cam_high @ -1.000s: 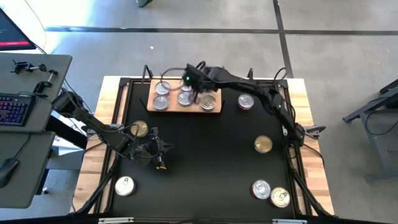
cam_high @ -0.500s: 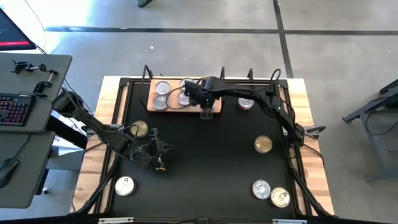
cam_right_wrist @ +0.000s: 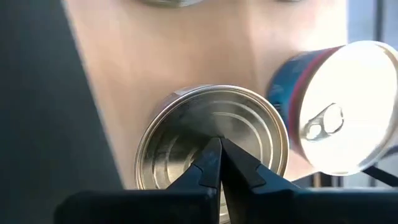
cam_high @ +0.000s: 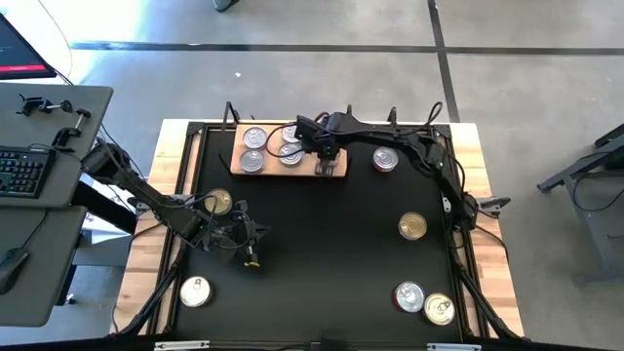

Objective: Stack canned seafood by type on shelf
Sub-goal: Adjust the blue pink cans on the shelf, then stack the green tuna can on top of the green can on the shelf

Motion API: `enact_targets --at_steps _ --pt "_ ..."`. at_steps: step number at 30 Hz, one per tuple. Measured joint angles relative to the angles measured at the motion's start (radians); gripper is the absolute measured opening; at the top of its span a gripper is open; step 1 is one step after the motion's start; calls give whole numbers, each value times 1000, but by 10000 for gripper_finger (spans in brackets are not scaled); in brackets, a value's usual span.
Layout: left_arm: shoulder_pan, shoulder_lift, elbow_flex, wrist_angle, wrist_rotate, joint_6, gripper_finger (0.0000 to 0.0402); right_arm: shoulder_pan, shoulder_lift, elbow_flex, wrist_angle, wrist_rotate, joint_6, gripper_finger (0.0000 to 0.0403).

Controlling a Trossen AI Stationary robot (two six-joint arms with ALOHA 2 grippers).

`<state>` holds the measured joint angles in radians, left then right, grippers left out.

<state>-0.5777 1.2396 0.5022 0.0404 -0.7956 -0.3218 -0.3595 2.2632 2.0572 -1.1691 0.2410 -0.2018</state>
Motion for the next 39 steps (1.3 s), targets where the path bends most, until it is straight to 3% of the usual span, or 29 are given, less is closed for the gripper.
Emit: enact_targets --at_steps 17,20,26,33,39 --pt "0 0 0 2 0 -1 0 11 10 128 -43 3 21 0" --pt "-1 0 0 2 0 -6 0 33 10 149 26 9 62 0" --pt "-63 -1 0 1 -7 -14 0 202 9 99 250 -34 36 0" --pt "-217 -58 9 -1 -145 -62 0 430 9 -50 465 1 58 0" --pt "-322 -134 15 -24 -324 -61 0 591 8 -179 343 86 293 0"
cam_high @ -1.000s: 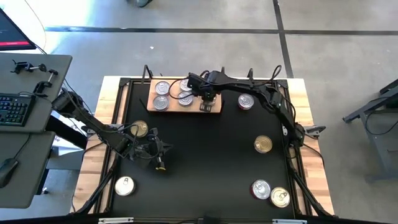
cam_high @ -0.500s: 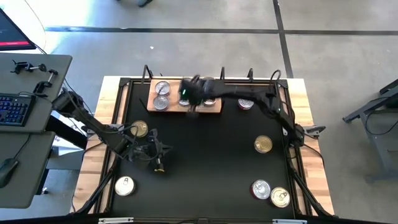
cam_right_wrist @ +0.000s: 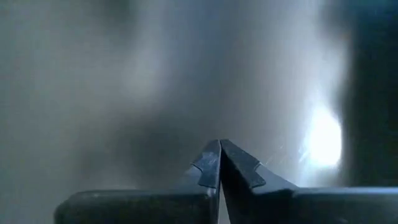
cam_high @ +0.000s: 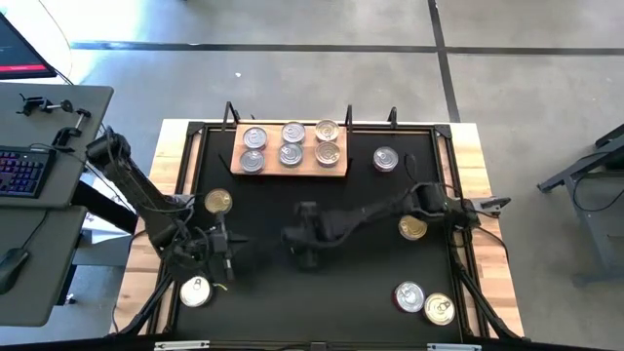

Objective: Stack canned seafood by type on shelf
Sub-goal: Stack the green tuna can on top of the green can on the shelf

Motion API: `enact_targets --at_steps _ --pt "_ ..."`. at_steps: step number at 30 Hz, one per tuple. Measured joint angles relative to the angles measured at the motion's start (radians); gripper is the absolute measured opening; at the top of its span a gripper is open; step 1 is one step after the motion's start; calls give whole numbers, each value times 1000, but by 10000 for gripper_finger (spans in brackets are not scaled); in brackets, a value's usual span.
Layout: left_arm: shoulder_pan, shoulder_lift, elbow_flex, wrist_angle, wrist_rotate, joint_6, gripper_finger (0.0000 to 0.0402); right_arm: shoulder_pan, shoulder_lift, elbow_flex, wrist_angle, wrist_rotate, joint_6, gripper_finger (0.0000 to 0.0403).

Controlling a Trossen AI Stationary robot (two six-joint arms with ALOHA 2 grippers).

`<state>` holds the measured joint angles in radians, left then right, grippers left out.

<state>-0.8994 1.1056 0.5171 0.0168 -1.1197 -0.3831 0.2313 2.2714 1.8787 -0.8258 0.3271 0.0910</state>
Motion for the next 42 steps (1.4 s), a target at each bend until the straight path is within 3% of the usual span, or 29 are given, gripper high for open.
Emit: enact_targets --at_steps 5,9,16,20,23,27,33,37,42 --pt "-2 -41 0 -88 -78 -106 0 136 -7 -74 -77 111 189 0" --pt "45 -70 0 -229 -96 -332 0 205 -58 -282 6 177 351 0" --pt "198 -98 0 -497 119 -569 0 220 -273 -722 506 194 489 0" --pt "318 -104 0 -653 329 -713 0 182 -338 -907 913 216 420 0" --pt "380 -94 0 -767 420 -823 0 146 -338 -1001 1246 244 344 0" --pt "430 -73 0 -872 481 -897 10 95 -319 -1069 1476 228 282 0" --pt "491 -67 -2 -1017 510 -1049 57 44 -319 -1077 1485 219 266 0" --pt "553 -62 -32 -976 547 -1009 65 36 -319 -1076 1489 217 267 0" --pt "612 -20 -104 -878 545 -990 42 55 -319 -1076 1491 216 258 0"
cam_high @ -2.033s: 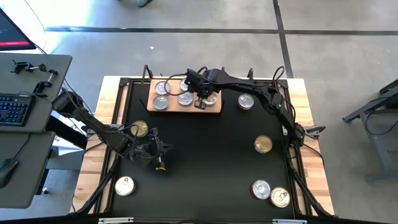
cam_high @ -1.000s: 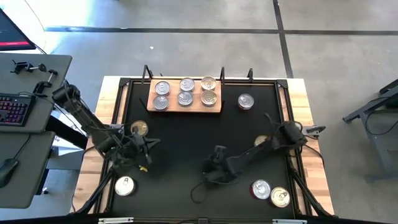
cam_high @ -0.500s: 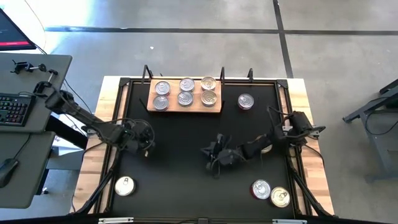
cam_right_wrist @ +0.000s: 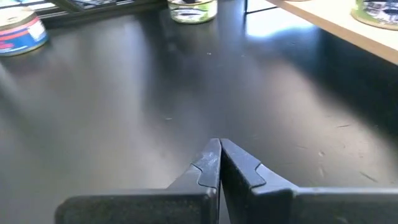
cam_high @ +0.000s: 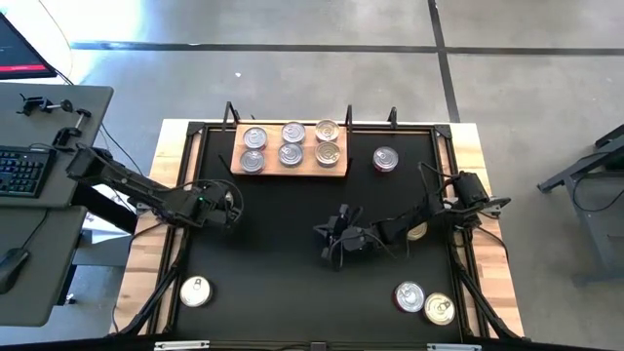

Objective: Stack canned seafood by type on shelf
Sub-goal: Stack the green tuna can on top of the green can on the shelf

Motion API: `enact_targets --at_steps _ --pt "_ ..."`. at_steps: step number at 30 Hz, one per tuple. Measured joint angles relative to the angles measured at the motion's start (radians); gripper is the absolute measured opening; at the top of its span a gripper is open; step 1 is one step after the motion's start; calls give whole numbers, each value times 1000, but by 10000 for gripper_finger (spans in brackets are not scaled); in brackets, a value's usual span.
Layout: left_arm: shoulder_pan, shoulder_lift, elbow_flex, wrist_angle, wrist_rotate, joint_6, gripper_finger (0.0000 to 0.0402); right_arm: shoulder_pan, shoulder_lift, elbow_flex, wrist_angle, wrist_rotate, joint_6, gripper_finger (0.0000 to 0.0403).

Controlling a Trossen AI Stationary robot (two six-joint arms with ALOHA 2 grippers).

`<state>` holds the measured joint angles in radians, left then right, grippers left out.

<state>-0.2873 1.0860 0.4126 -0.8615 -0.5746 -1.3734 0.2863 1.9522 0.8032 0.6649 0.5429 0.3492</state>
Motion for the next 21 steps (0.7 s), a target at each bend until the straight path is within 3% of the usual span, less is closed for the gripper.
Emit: enact_targets --at_steps 6,14,21 --pt "-66 27 21 256 50 130 14 18 0 0 3 3 21 0" --pt "-210 30 59 704 67 629 3 8 0 1 16 6 12 0" --pt "-294 138 59 884 115 998 9 9 0 1 26 6 9 0"
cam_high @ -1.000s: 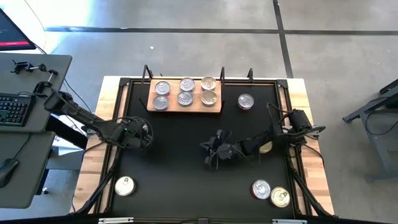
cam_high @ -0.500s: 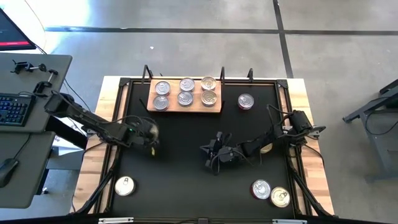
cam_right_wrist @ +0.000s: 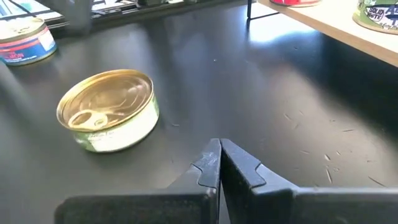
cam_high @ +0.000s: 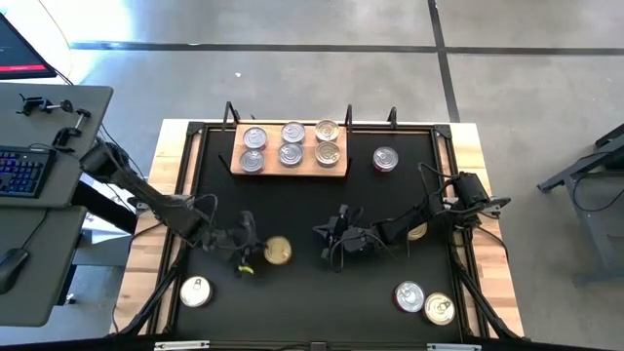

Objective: Stack canned seafood by type on shelf
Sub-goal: Stack the green tuna can on top of the green can on the shelf

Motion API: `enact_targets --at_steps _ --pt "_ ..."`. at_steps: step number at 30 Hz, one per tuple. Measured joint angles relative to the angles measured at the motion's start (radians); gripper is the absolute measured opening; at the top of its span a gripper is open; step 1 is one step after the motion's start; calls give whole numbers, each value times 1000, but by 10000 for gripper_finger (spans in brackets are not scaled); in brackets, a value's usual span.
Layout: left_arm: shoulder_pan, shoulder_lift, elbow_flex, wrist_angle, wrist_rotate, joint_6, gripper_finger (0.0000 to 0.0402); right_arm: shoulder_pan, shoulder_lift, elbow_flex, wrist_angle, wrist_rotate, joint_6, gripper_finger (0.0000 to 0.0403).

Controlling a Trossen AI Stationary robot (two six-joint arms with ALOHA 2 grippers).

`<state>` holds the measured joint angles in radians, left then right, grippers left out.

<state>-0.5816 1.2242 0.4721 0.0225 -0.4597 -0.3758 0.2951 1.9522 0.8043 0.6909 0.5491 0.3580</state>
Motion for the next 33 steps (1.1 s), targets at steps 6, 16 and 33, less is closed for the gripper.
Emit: enact_targets --at_steps 6,16,33 --pt "-12 193 0 214 138 259 77 0 0 0 28 0 0 0" --pt "-11 349 6 237 89 355 124 39 0 0 191 -319 -159 0" --pt "-12 339 -4 445 53 248 2 113 0 180 114 -243 -609 127"
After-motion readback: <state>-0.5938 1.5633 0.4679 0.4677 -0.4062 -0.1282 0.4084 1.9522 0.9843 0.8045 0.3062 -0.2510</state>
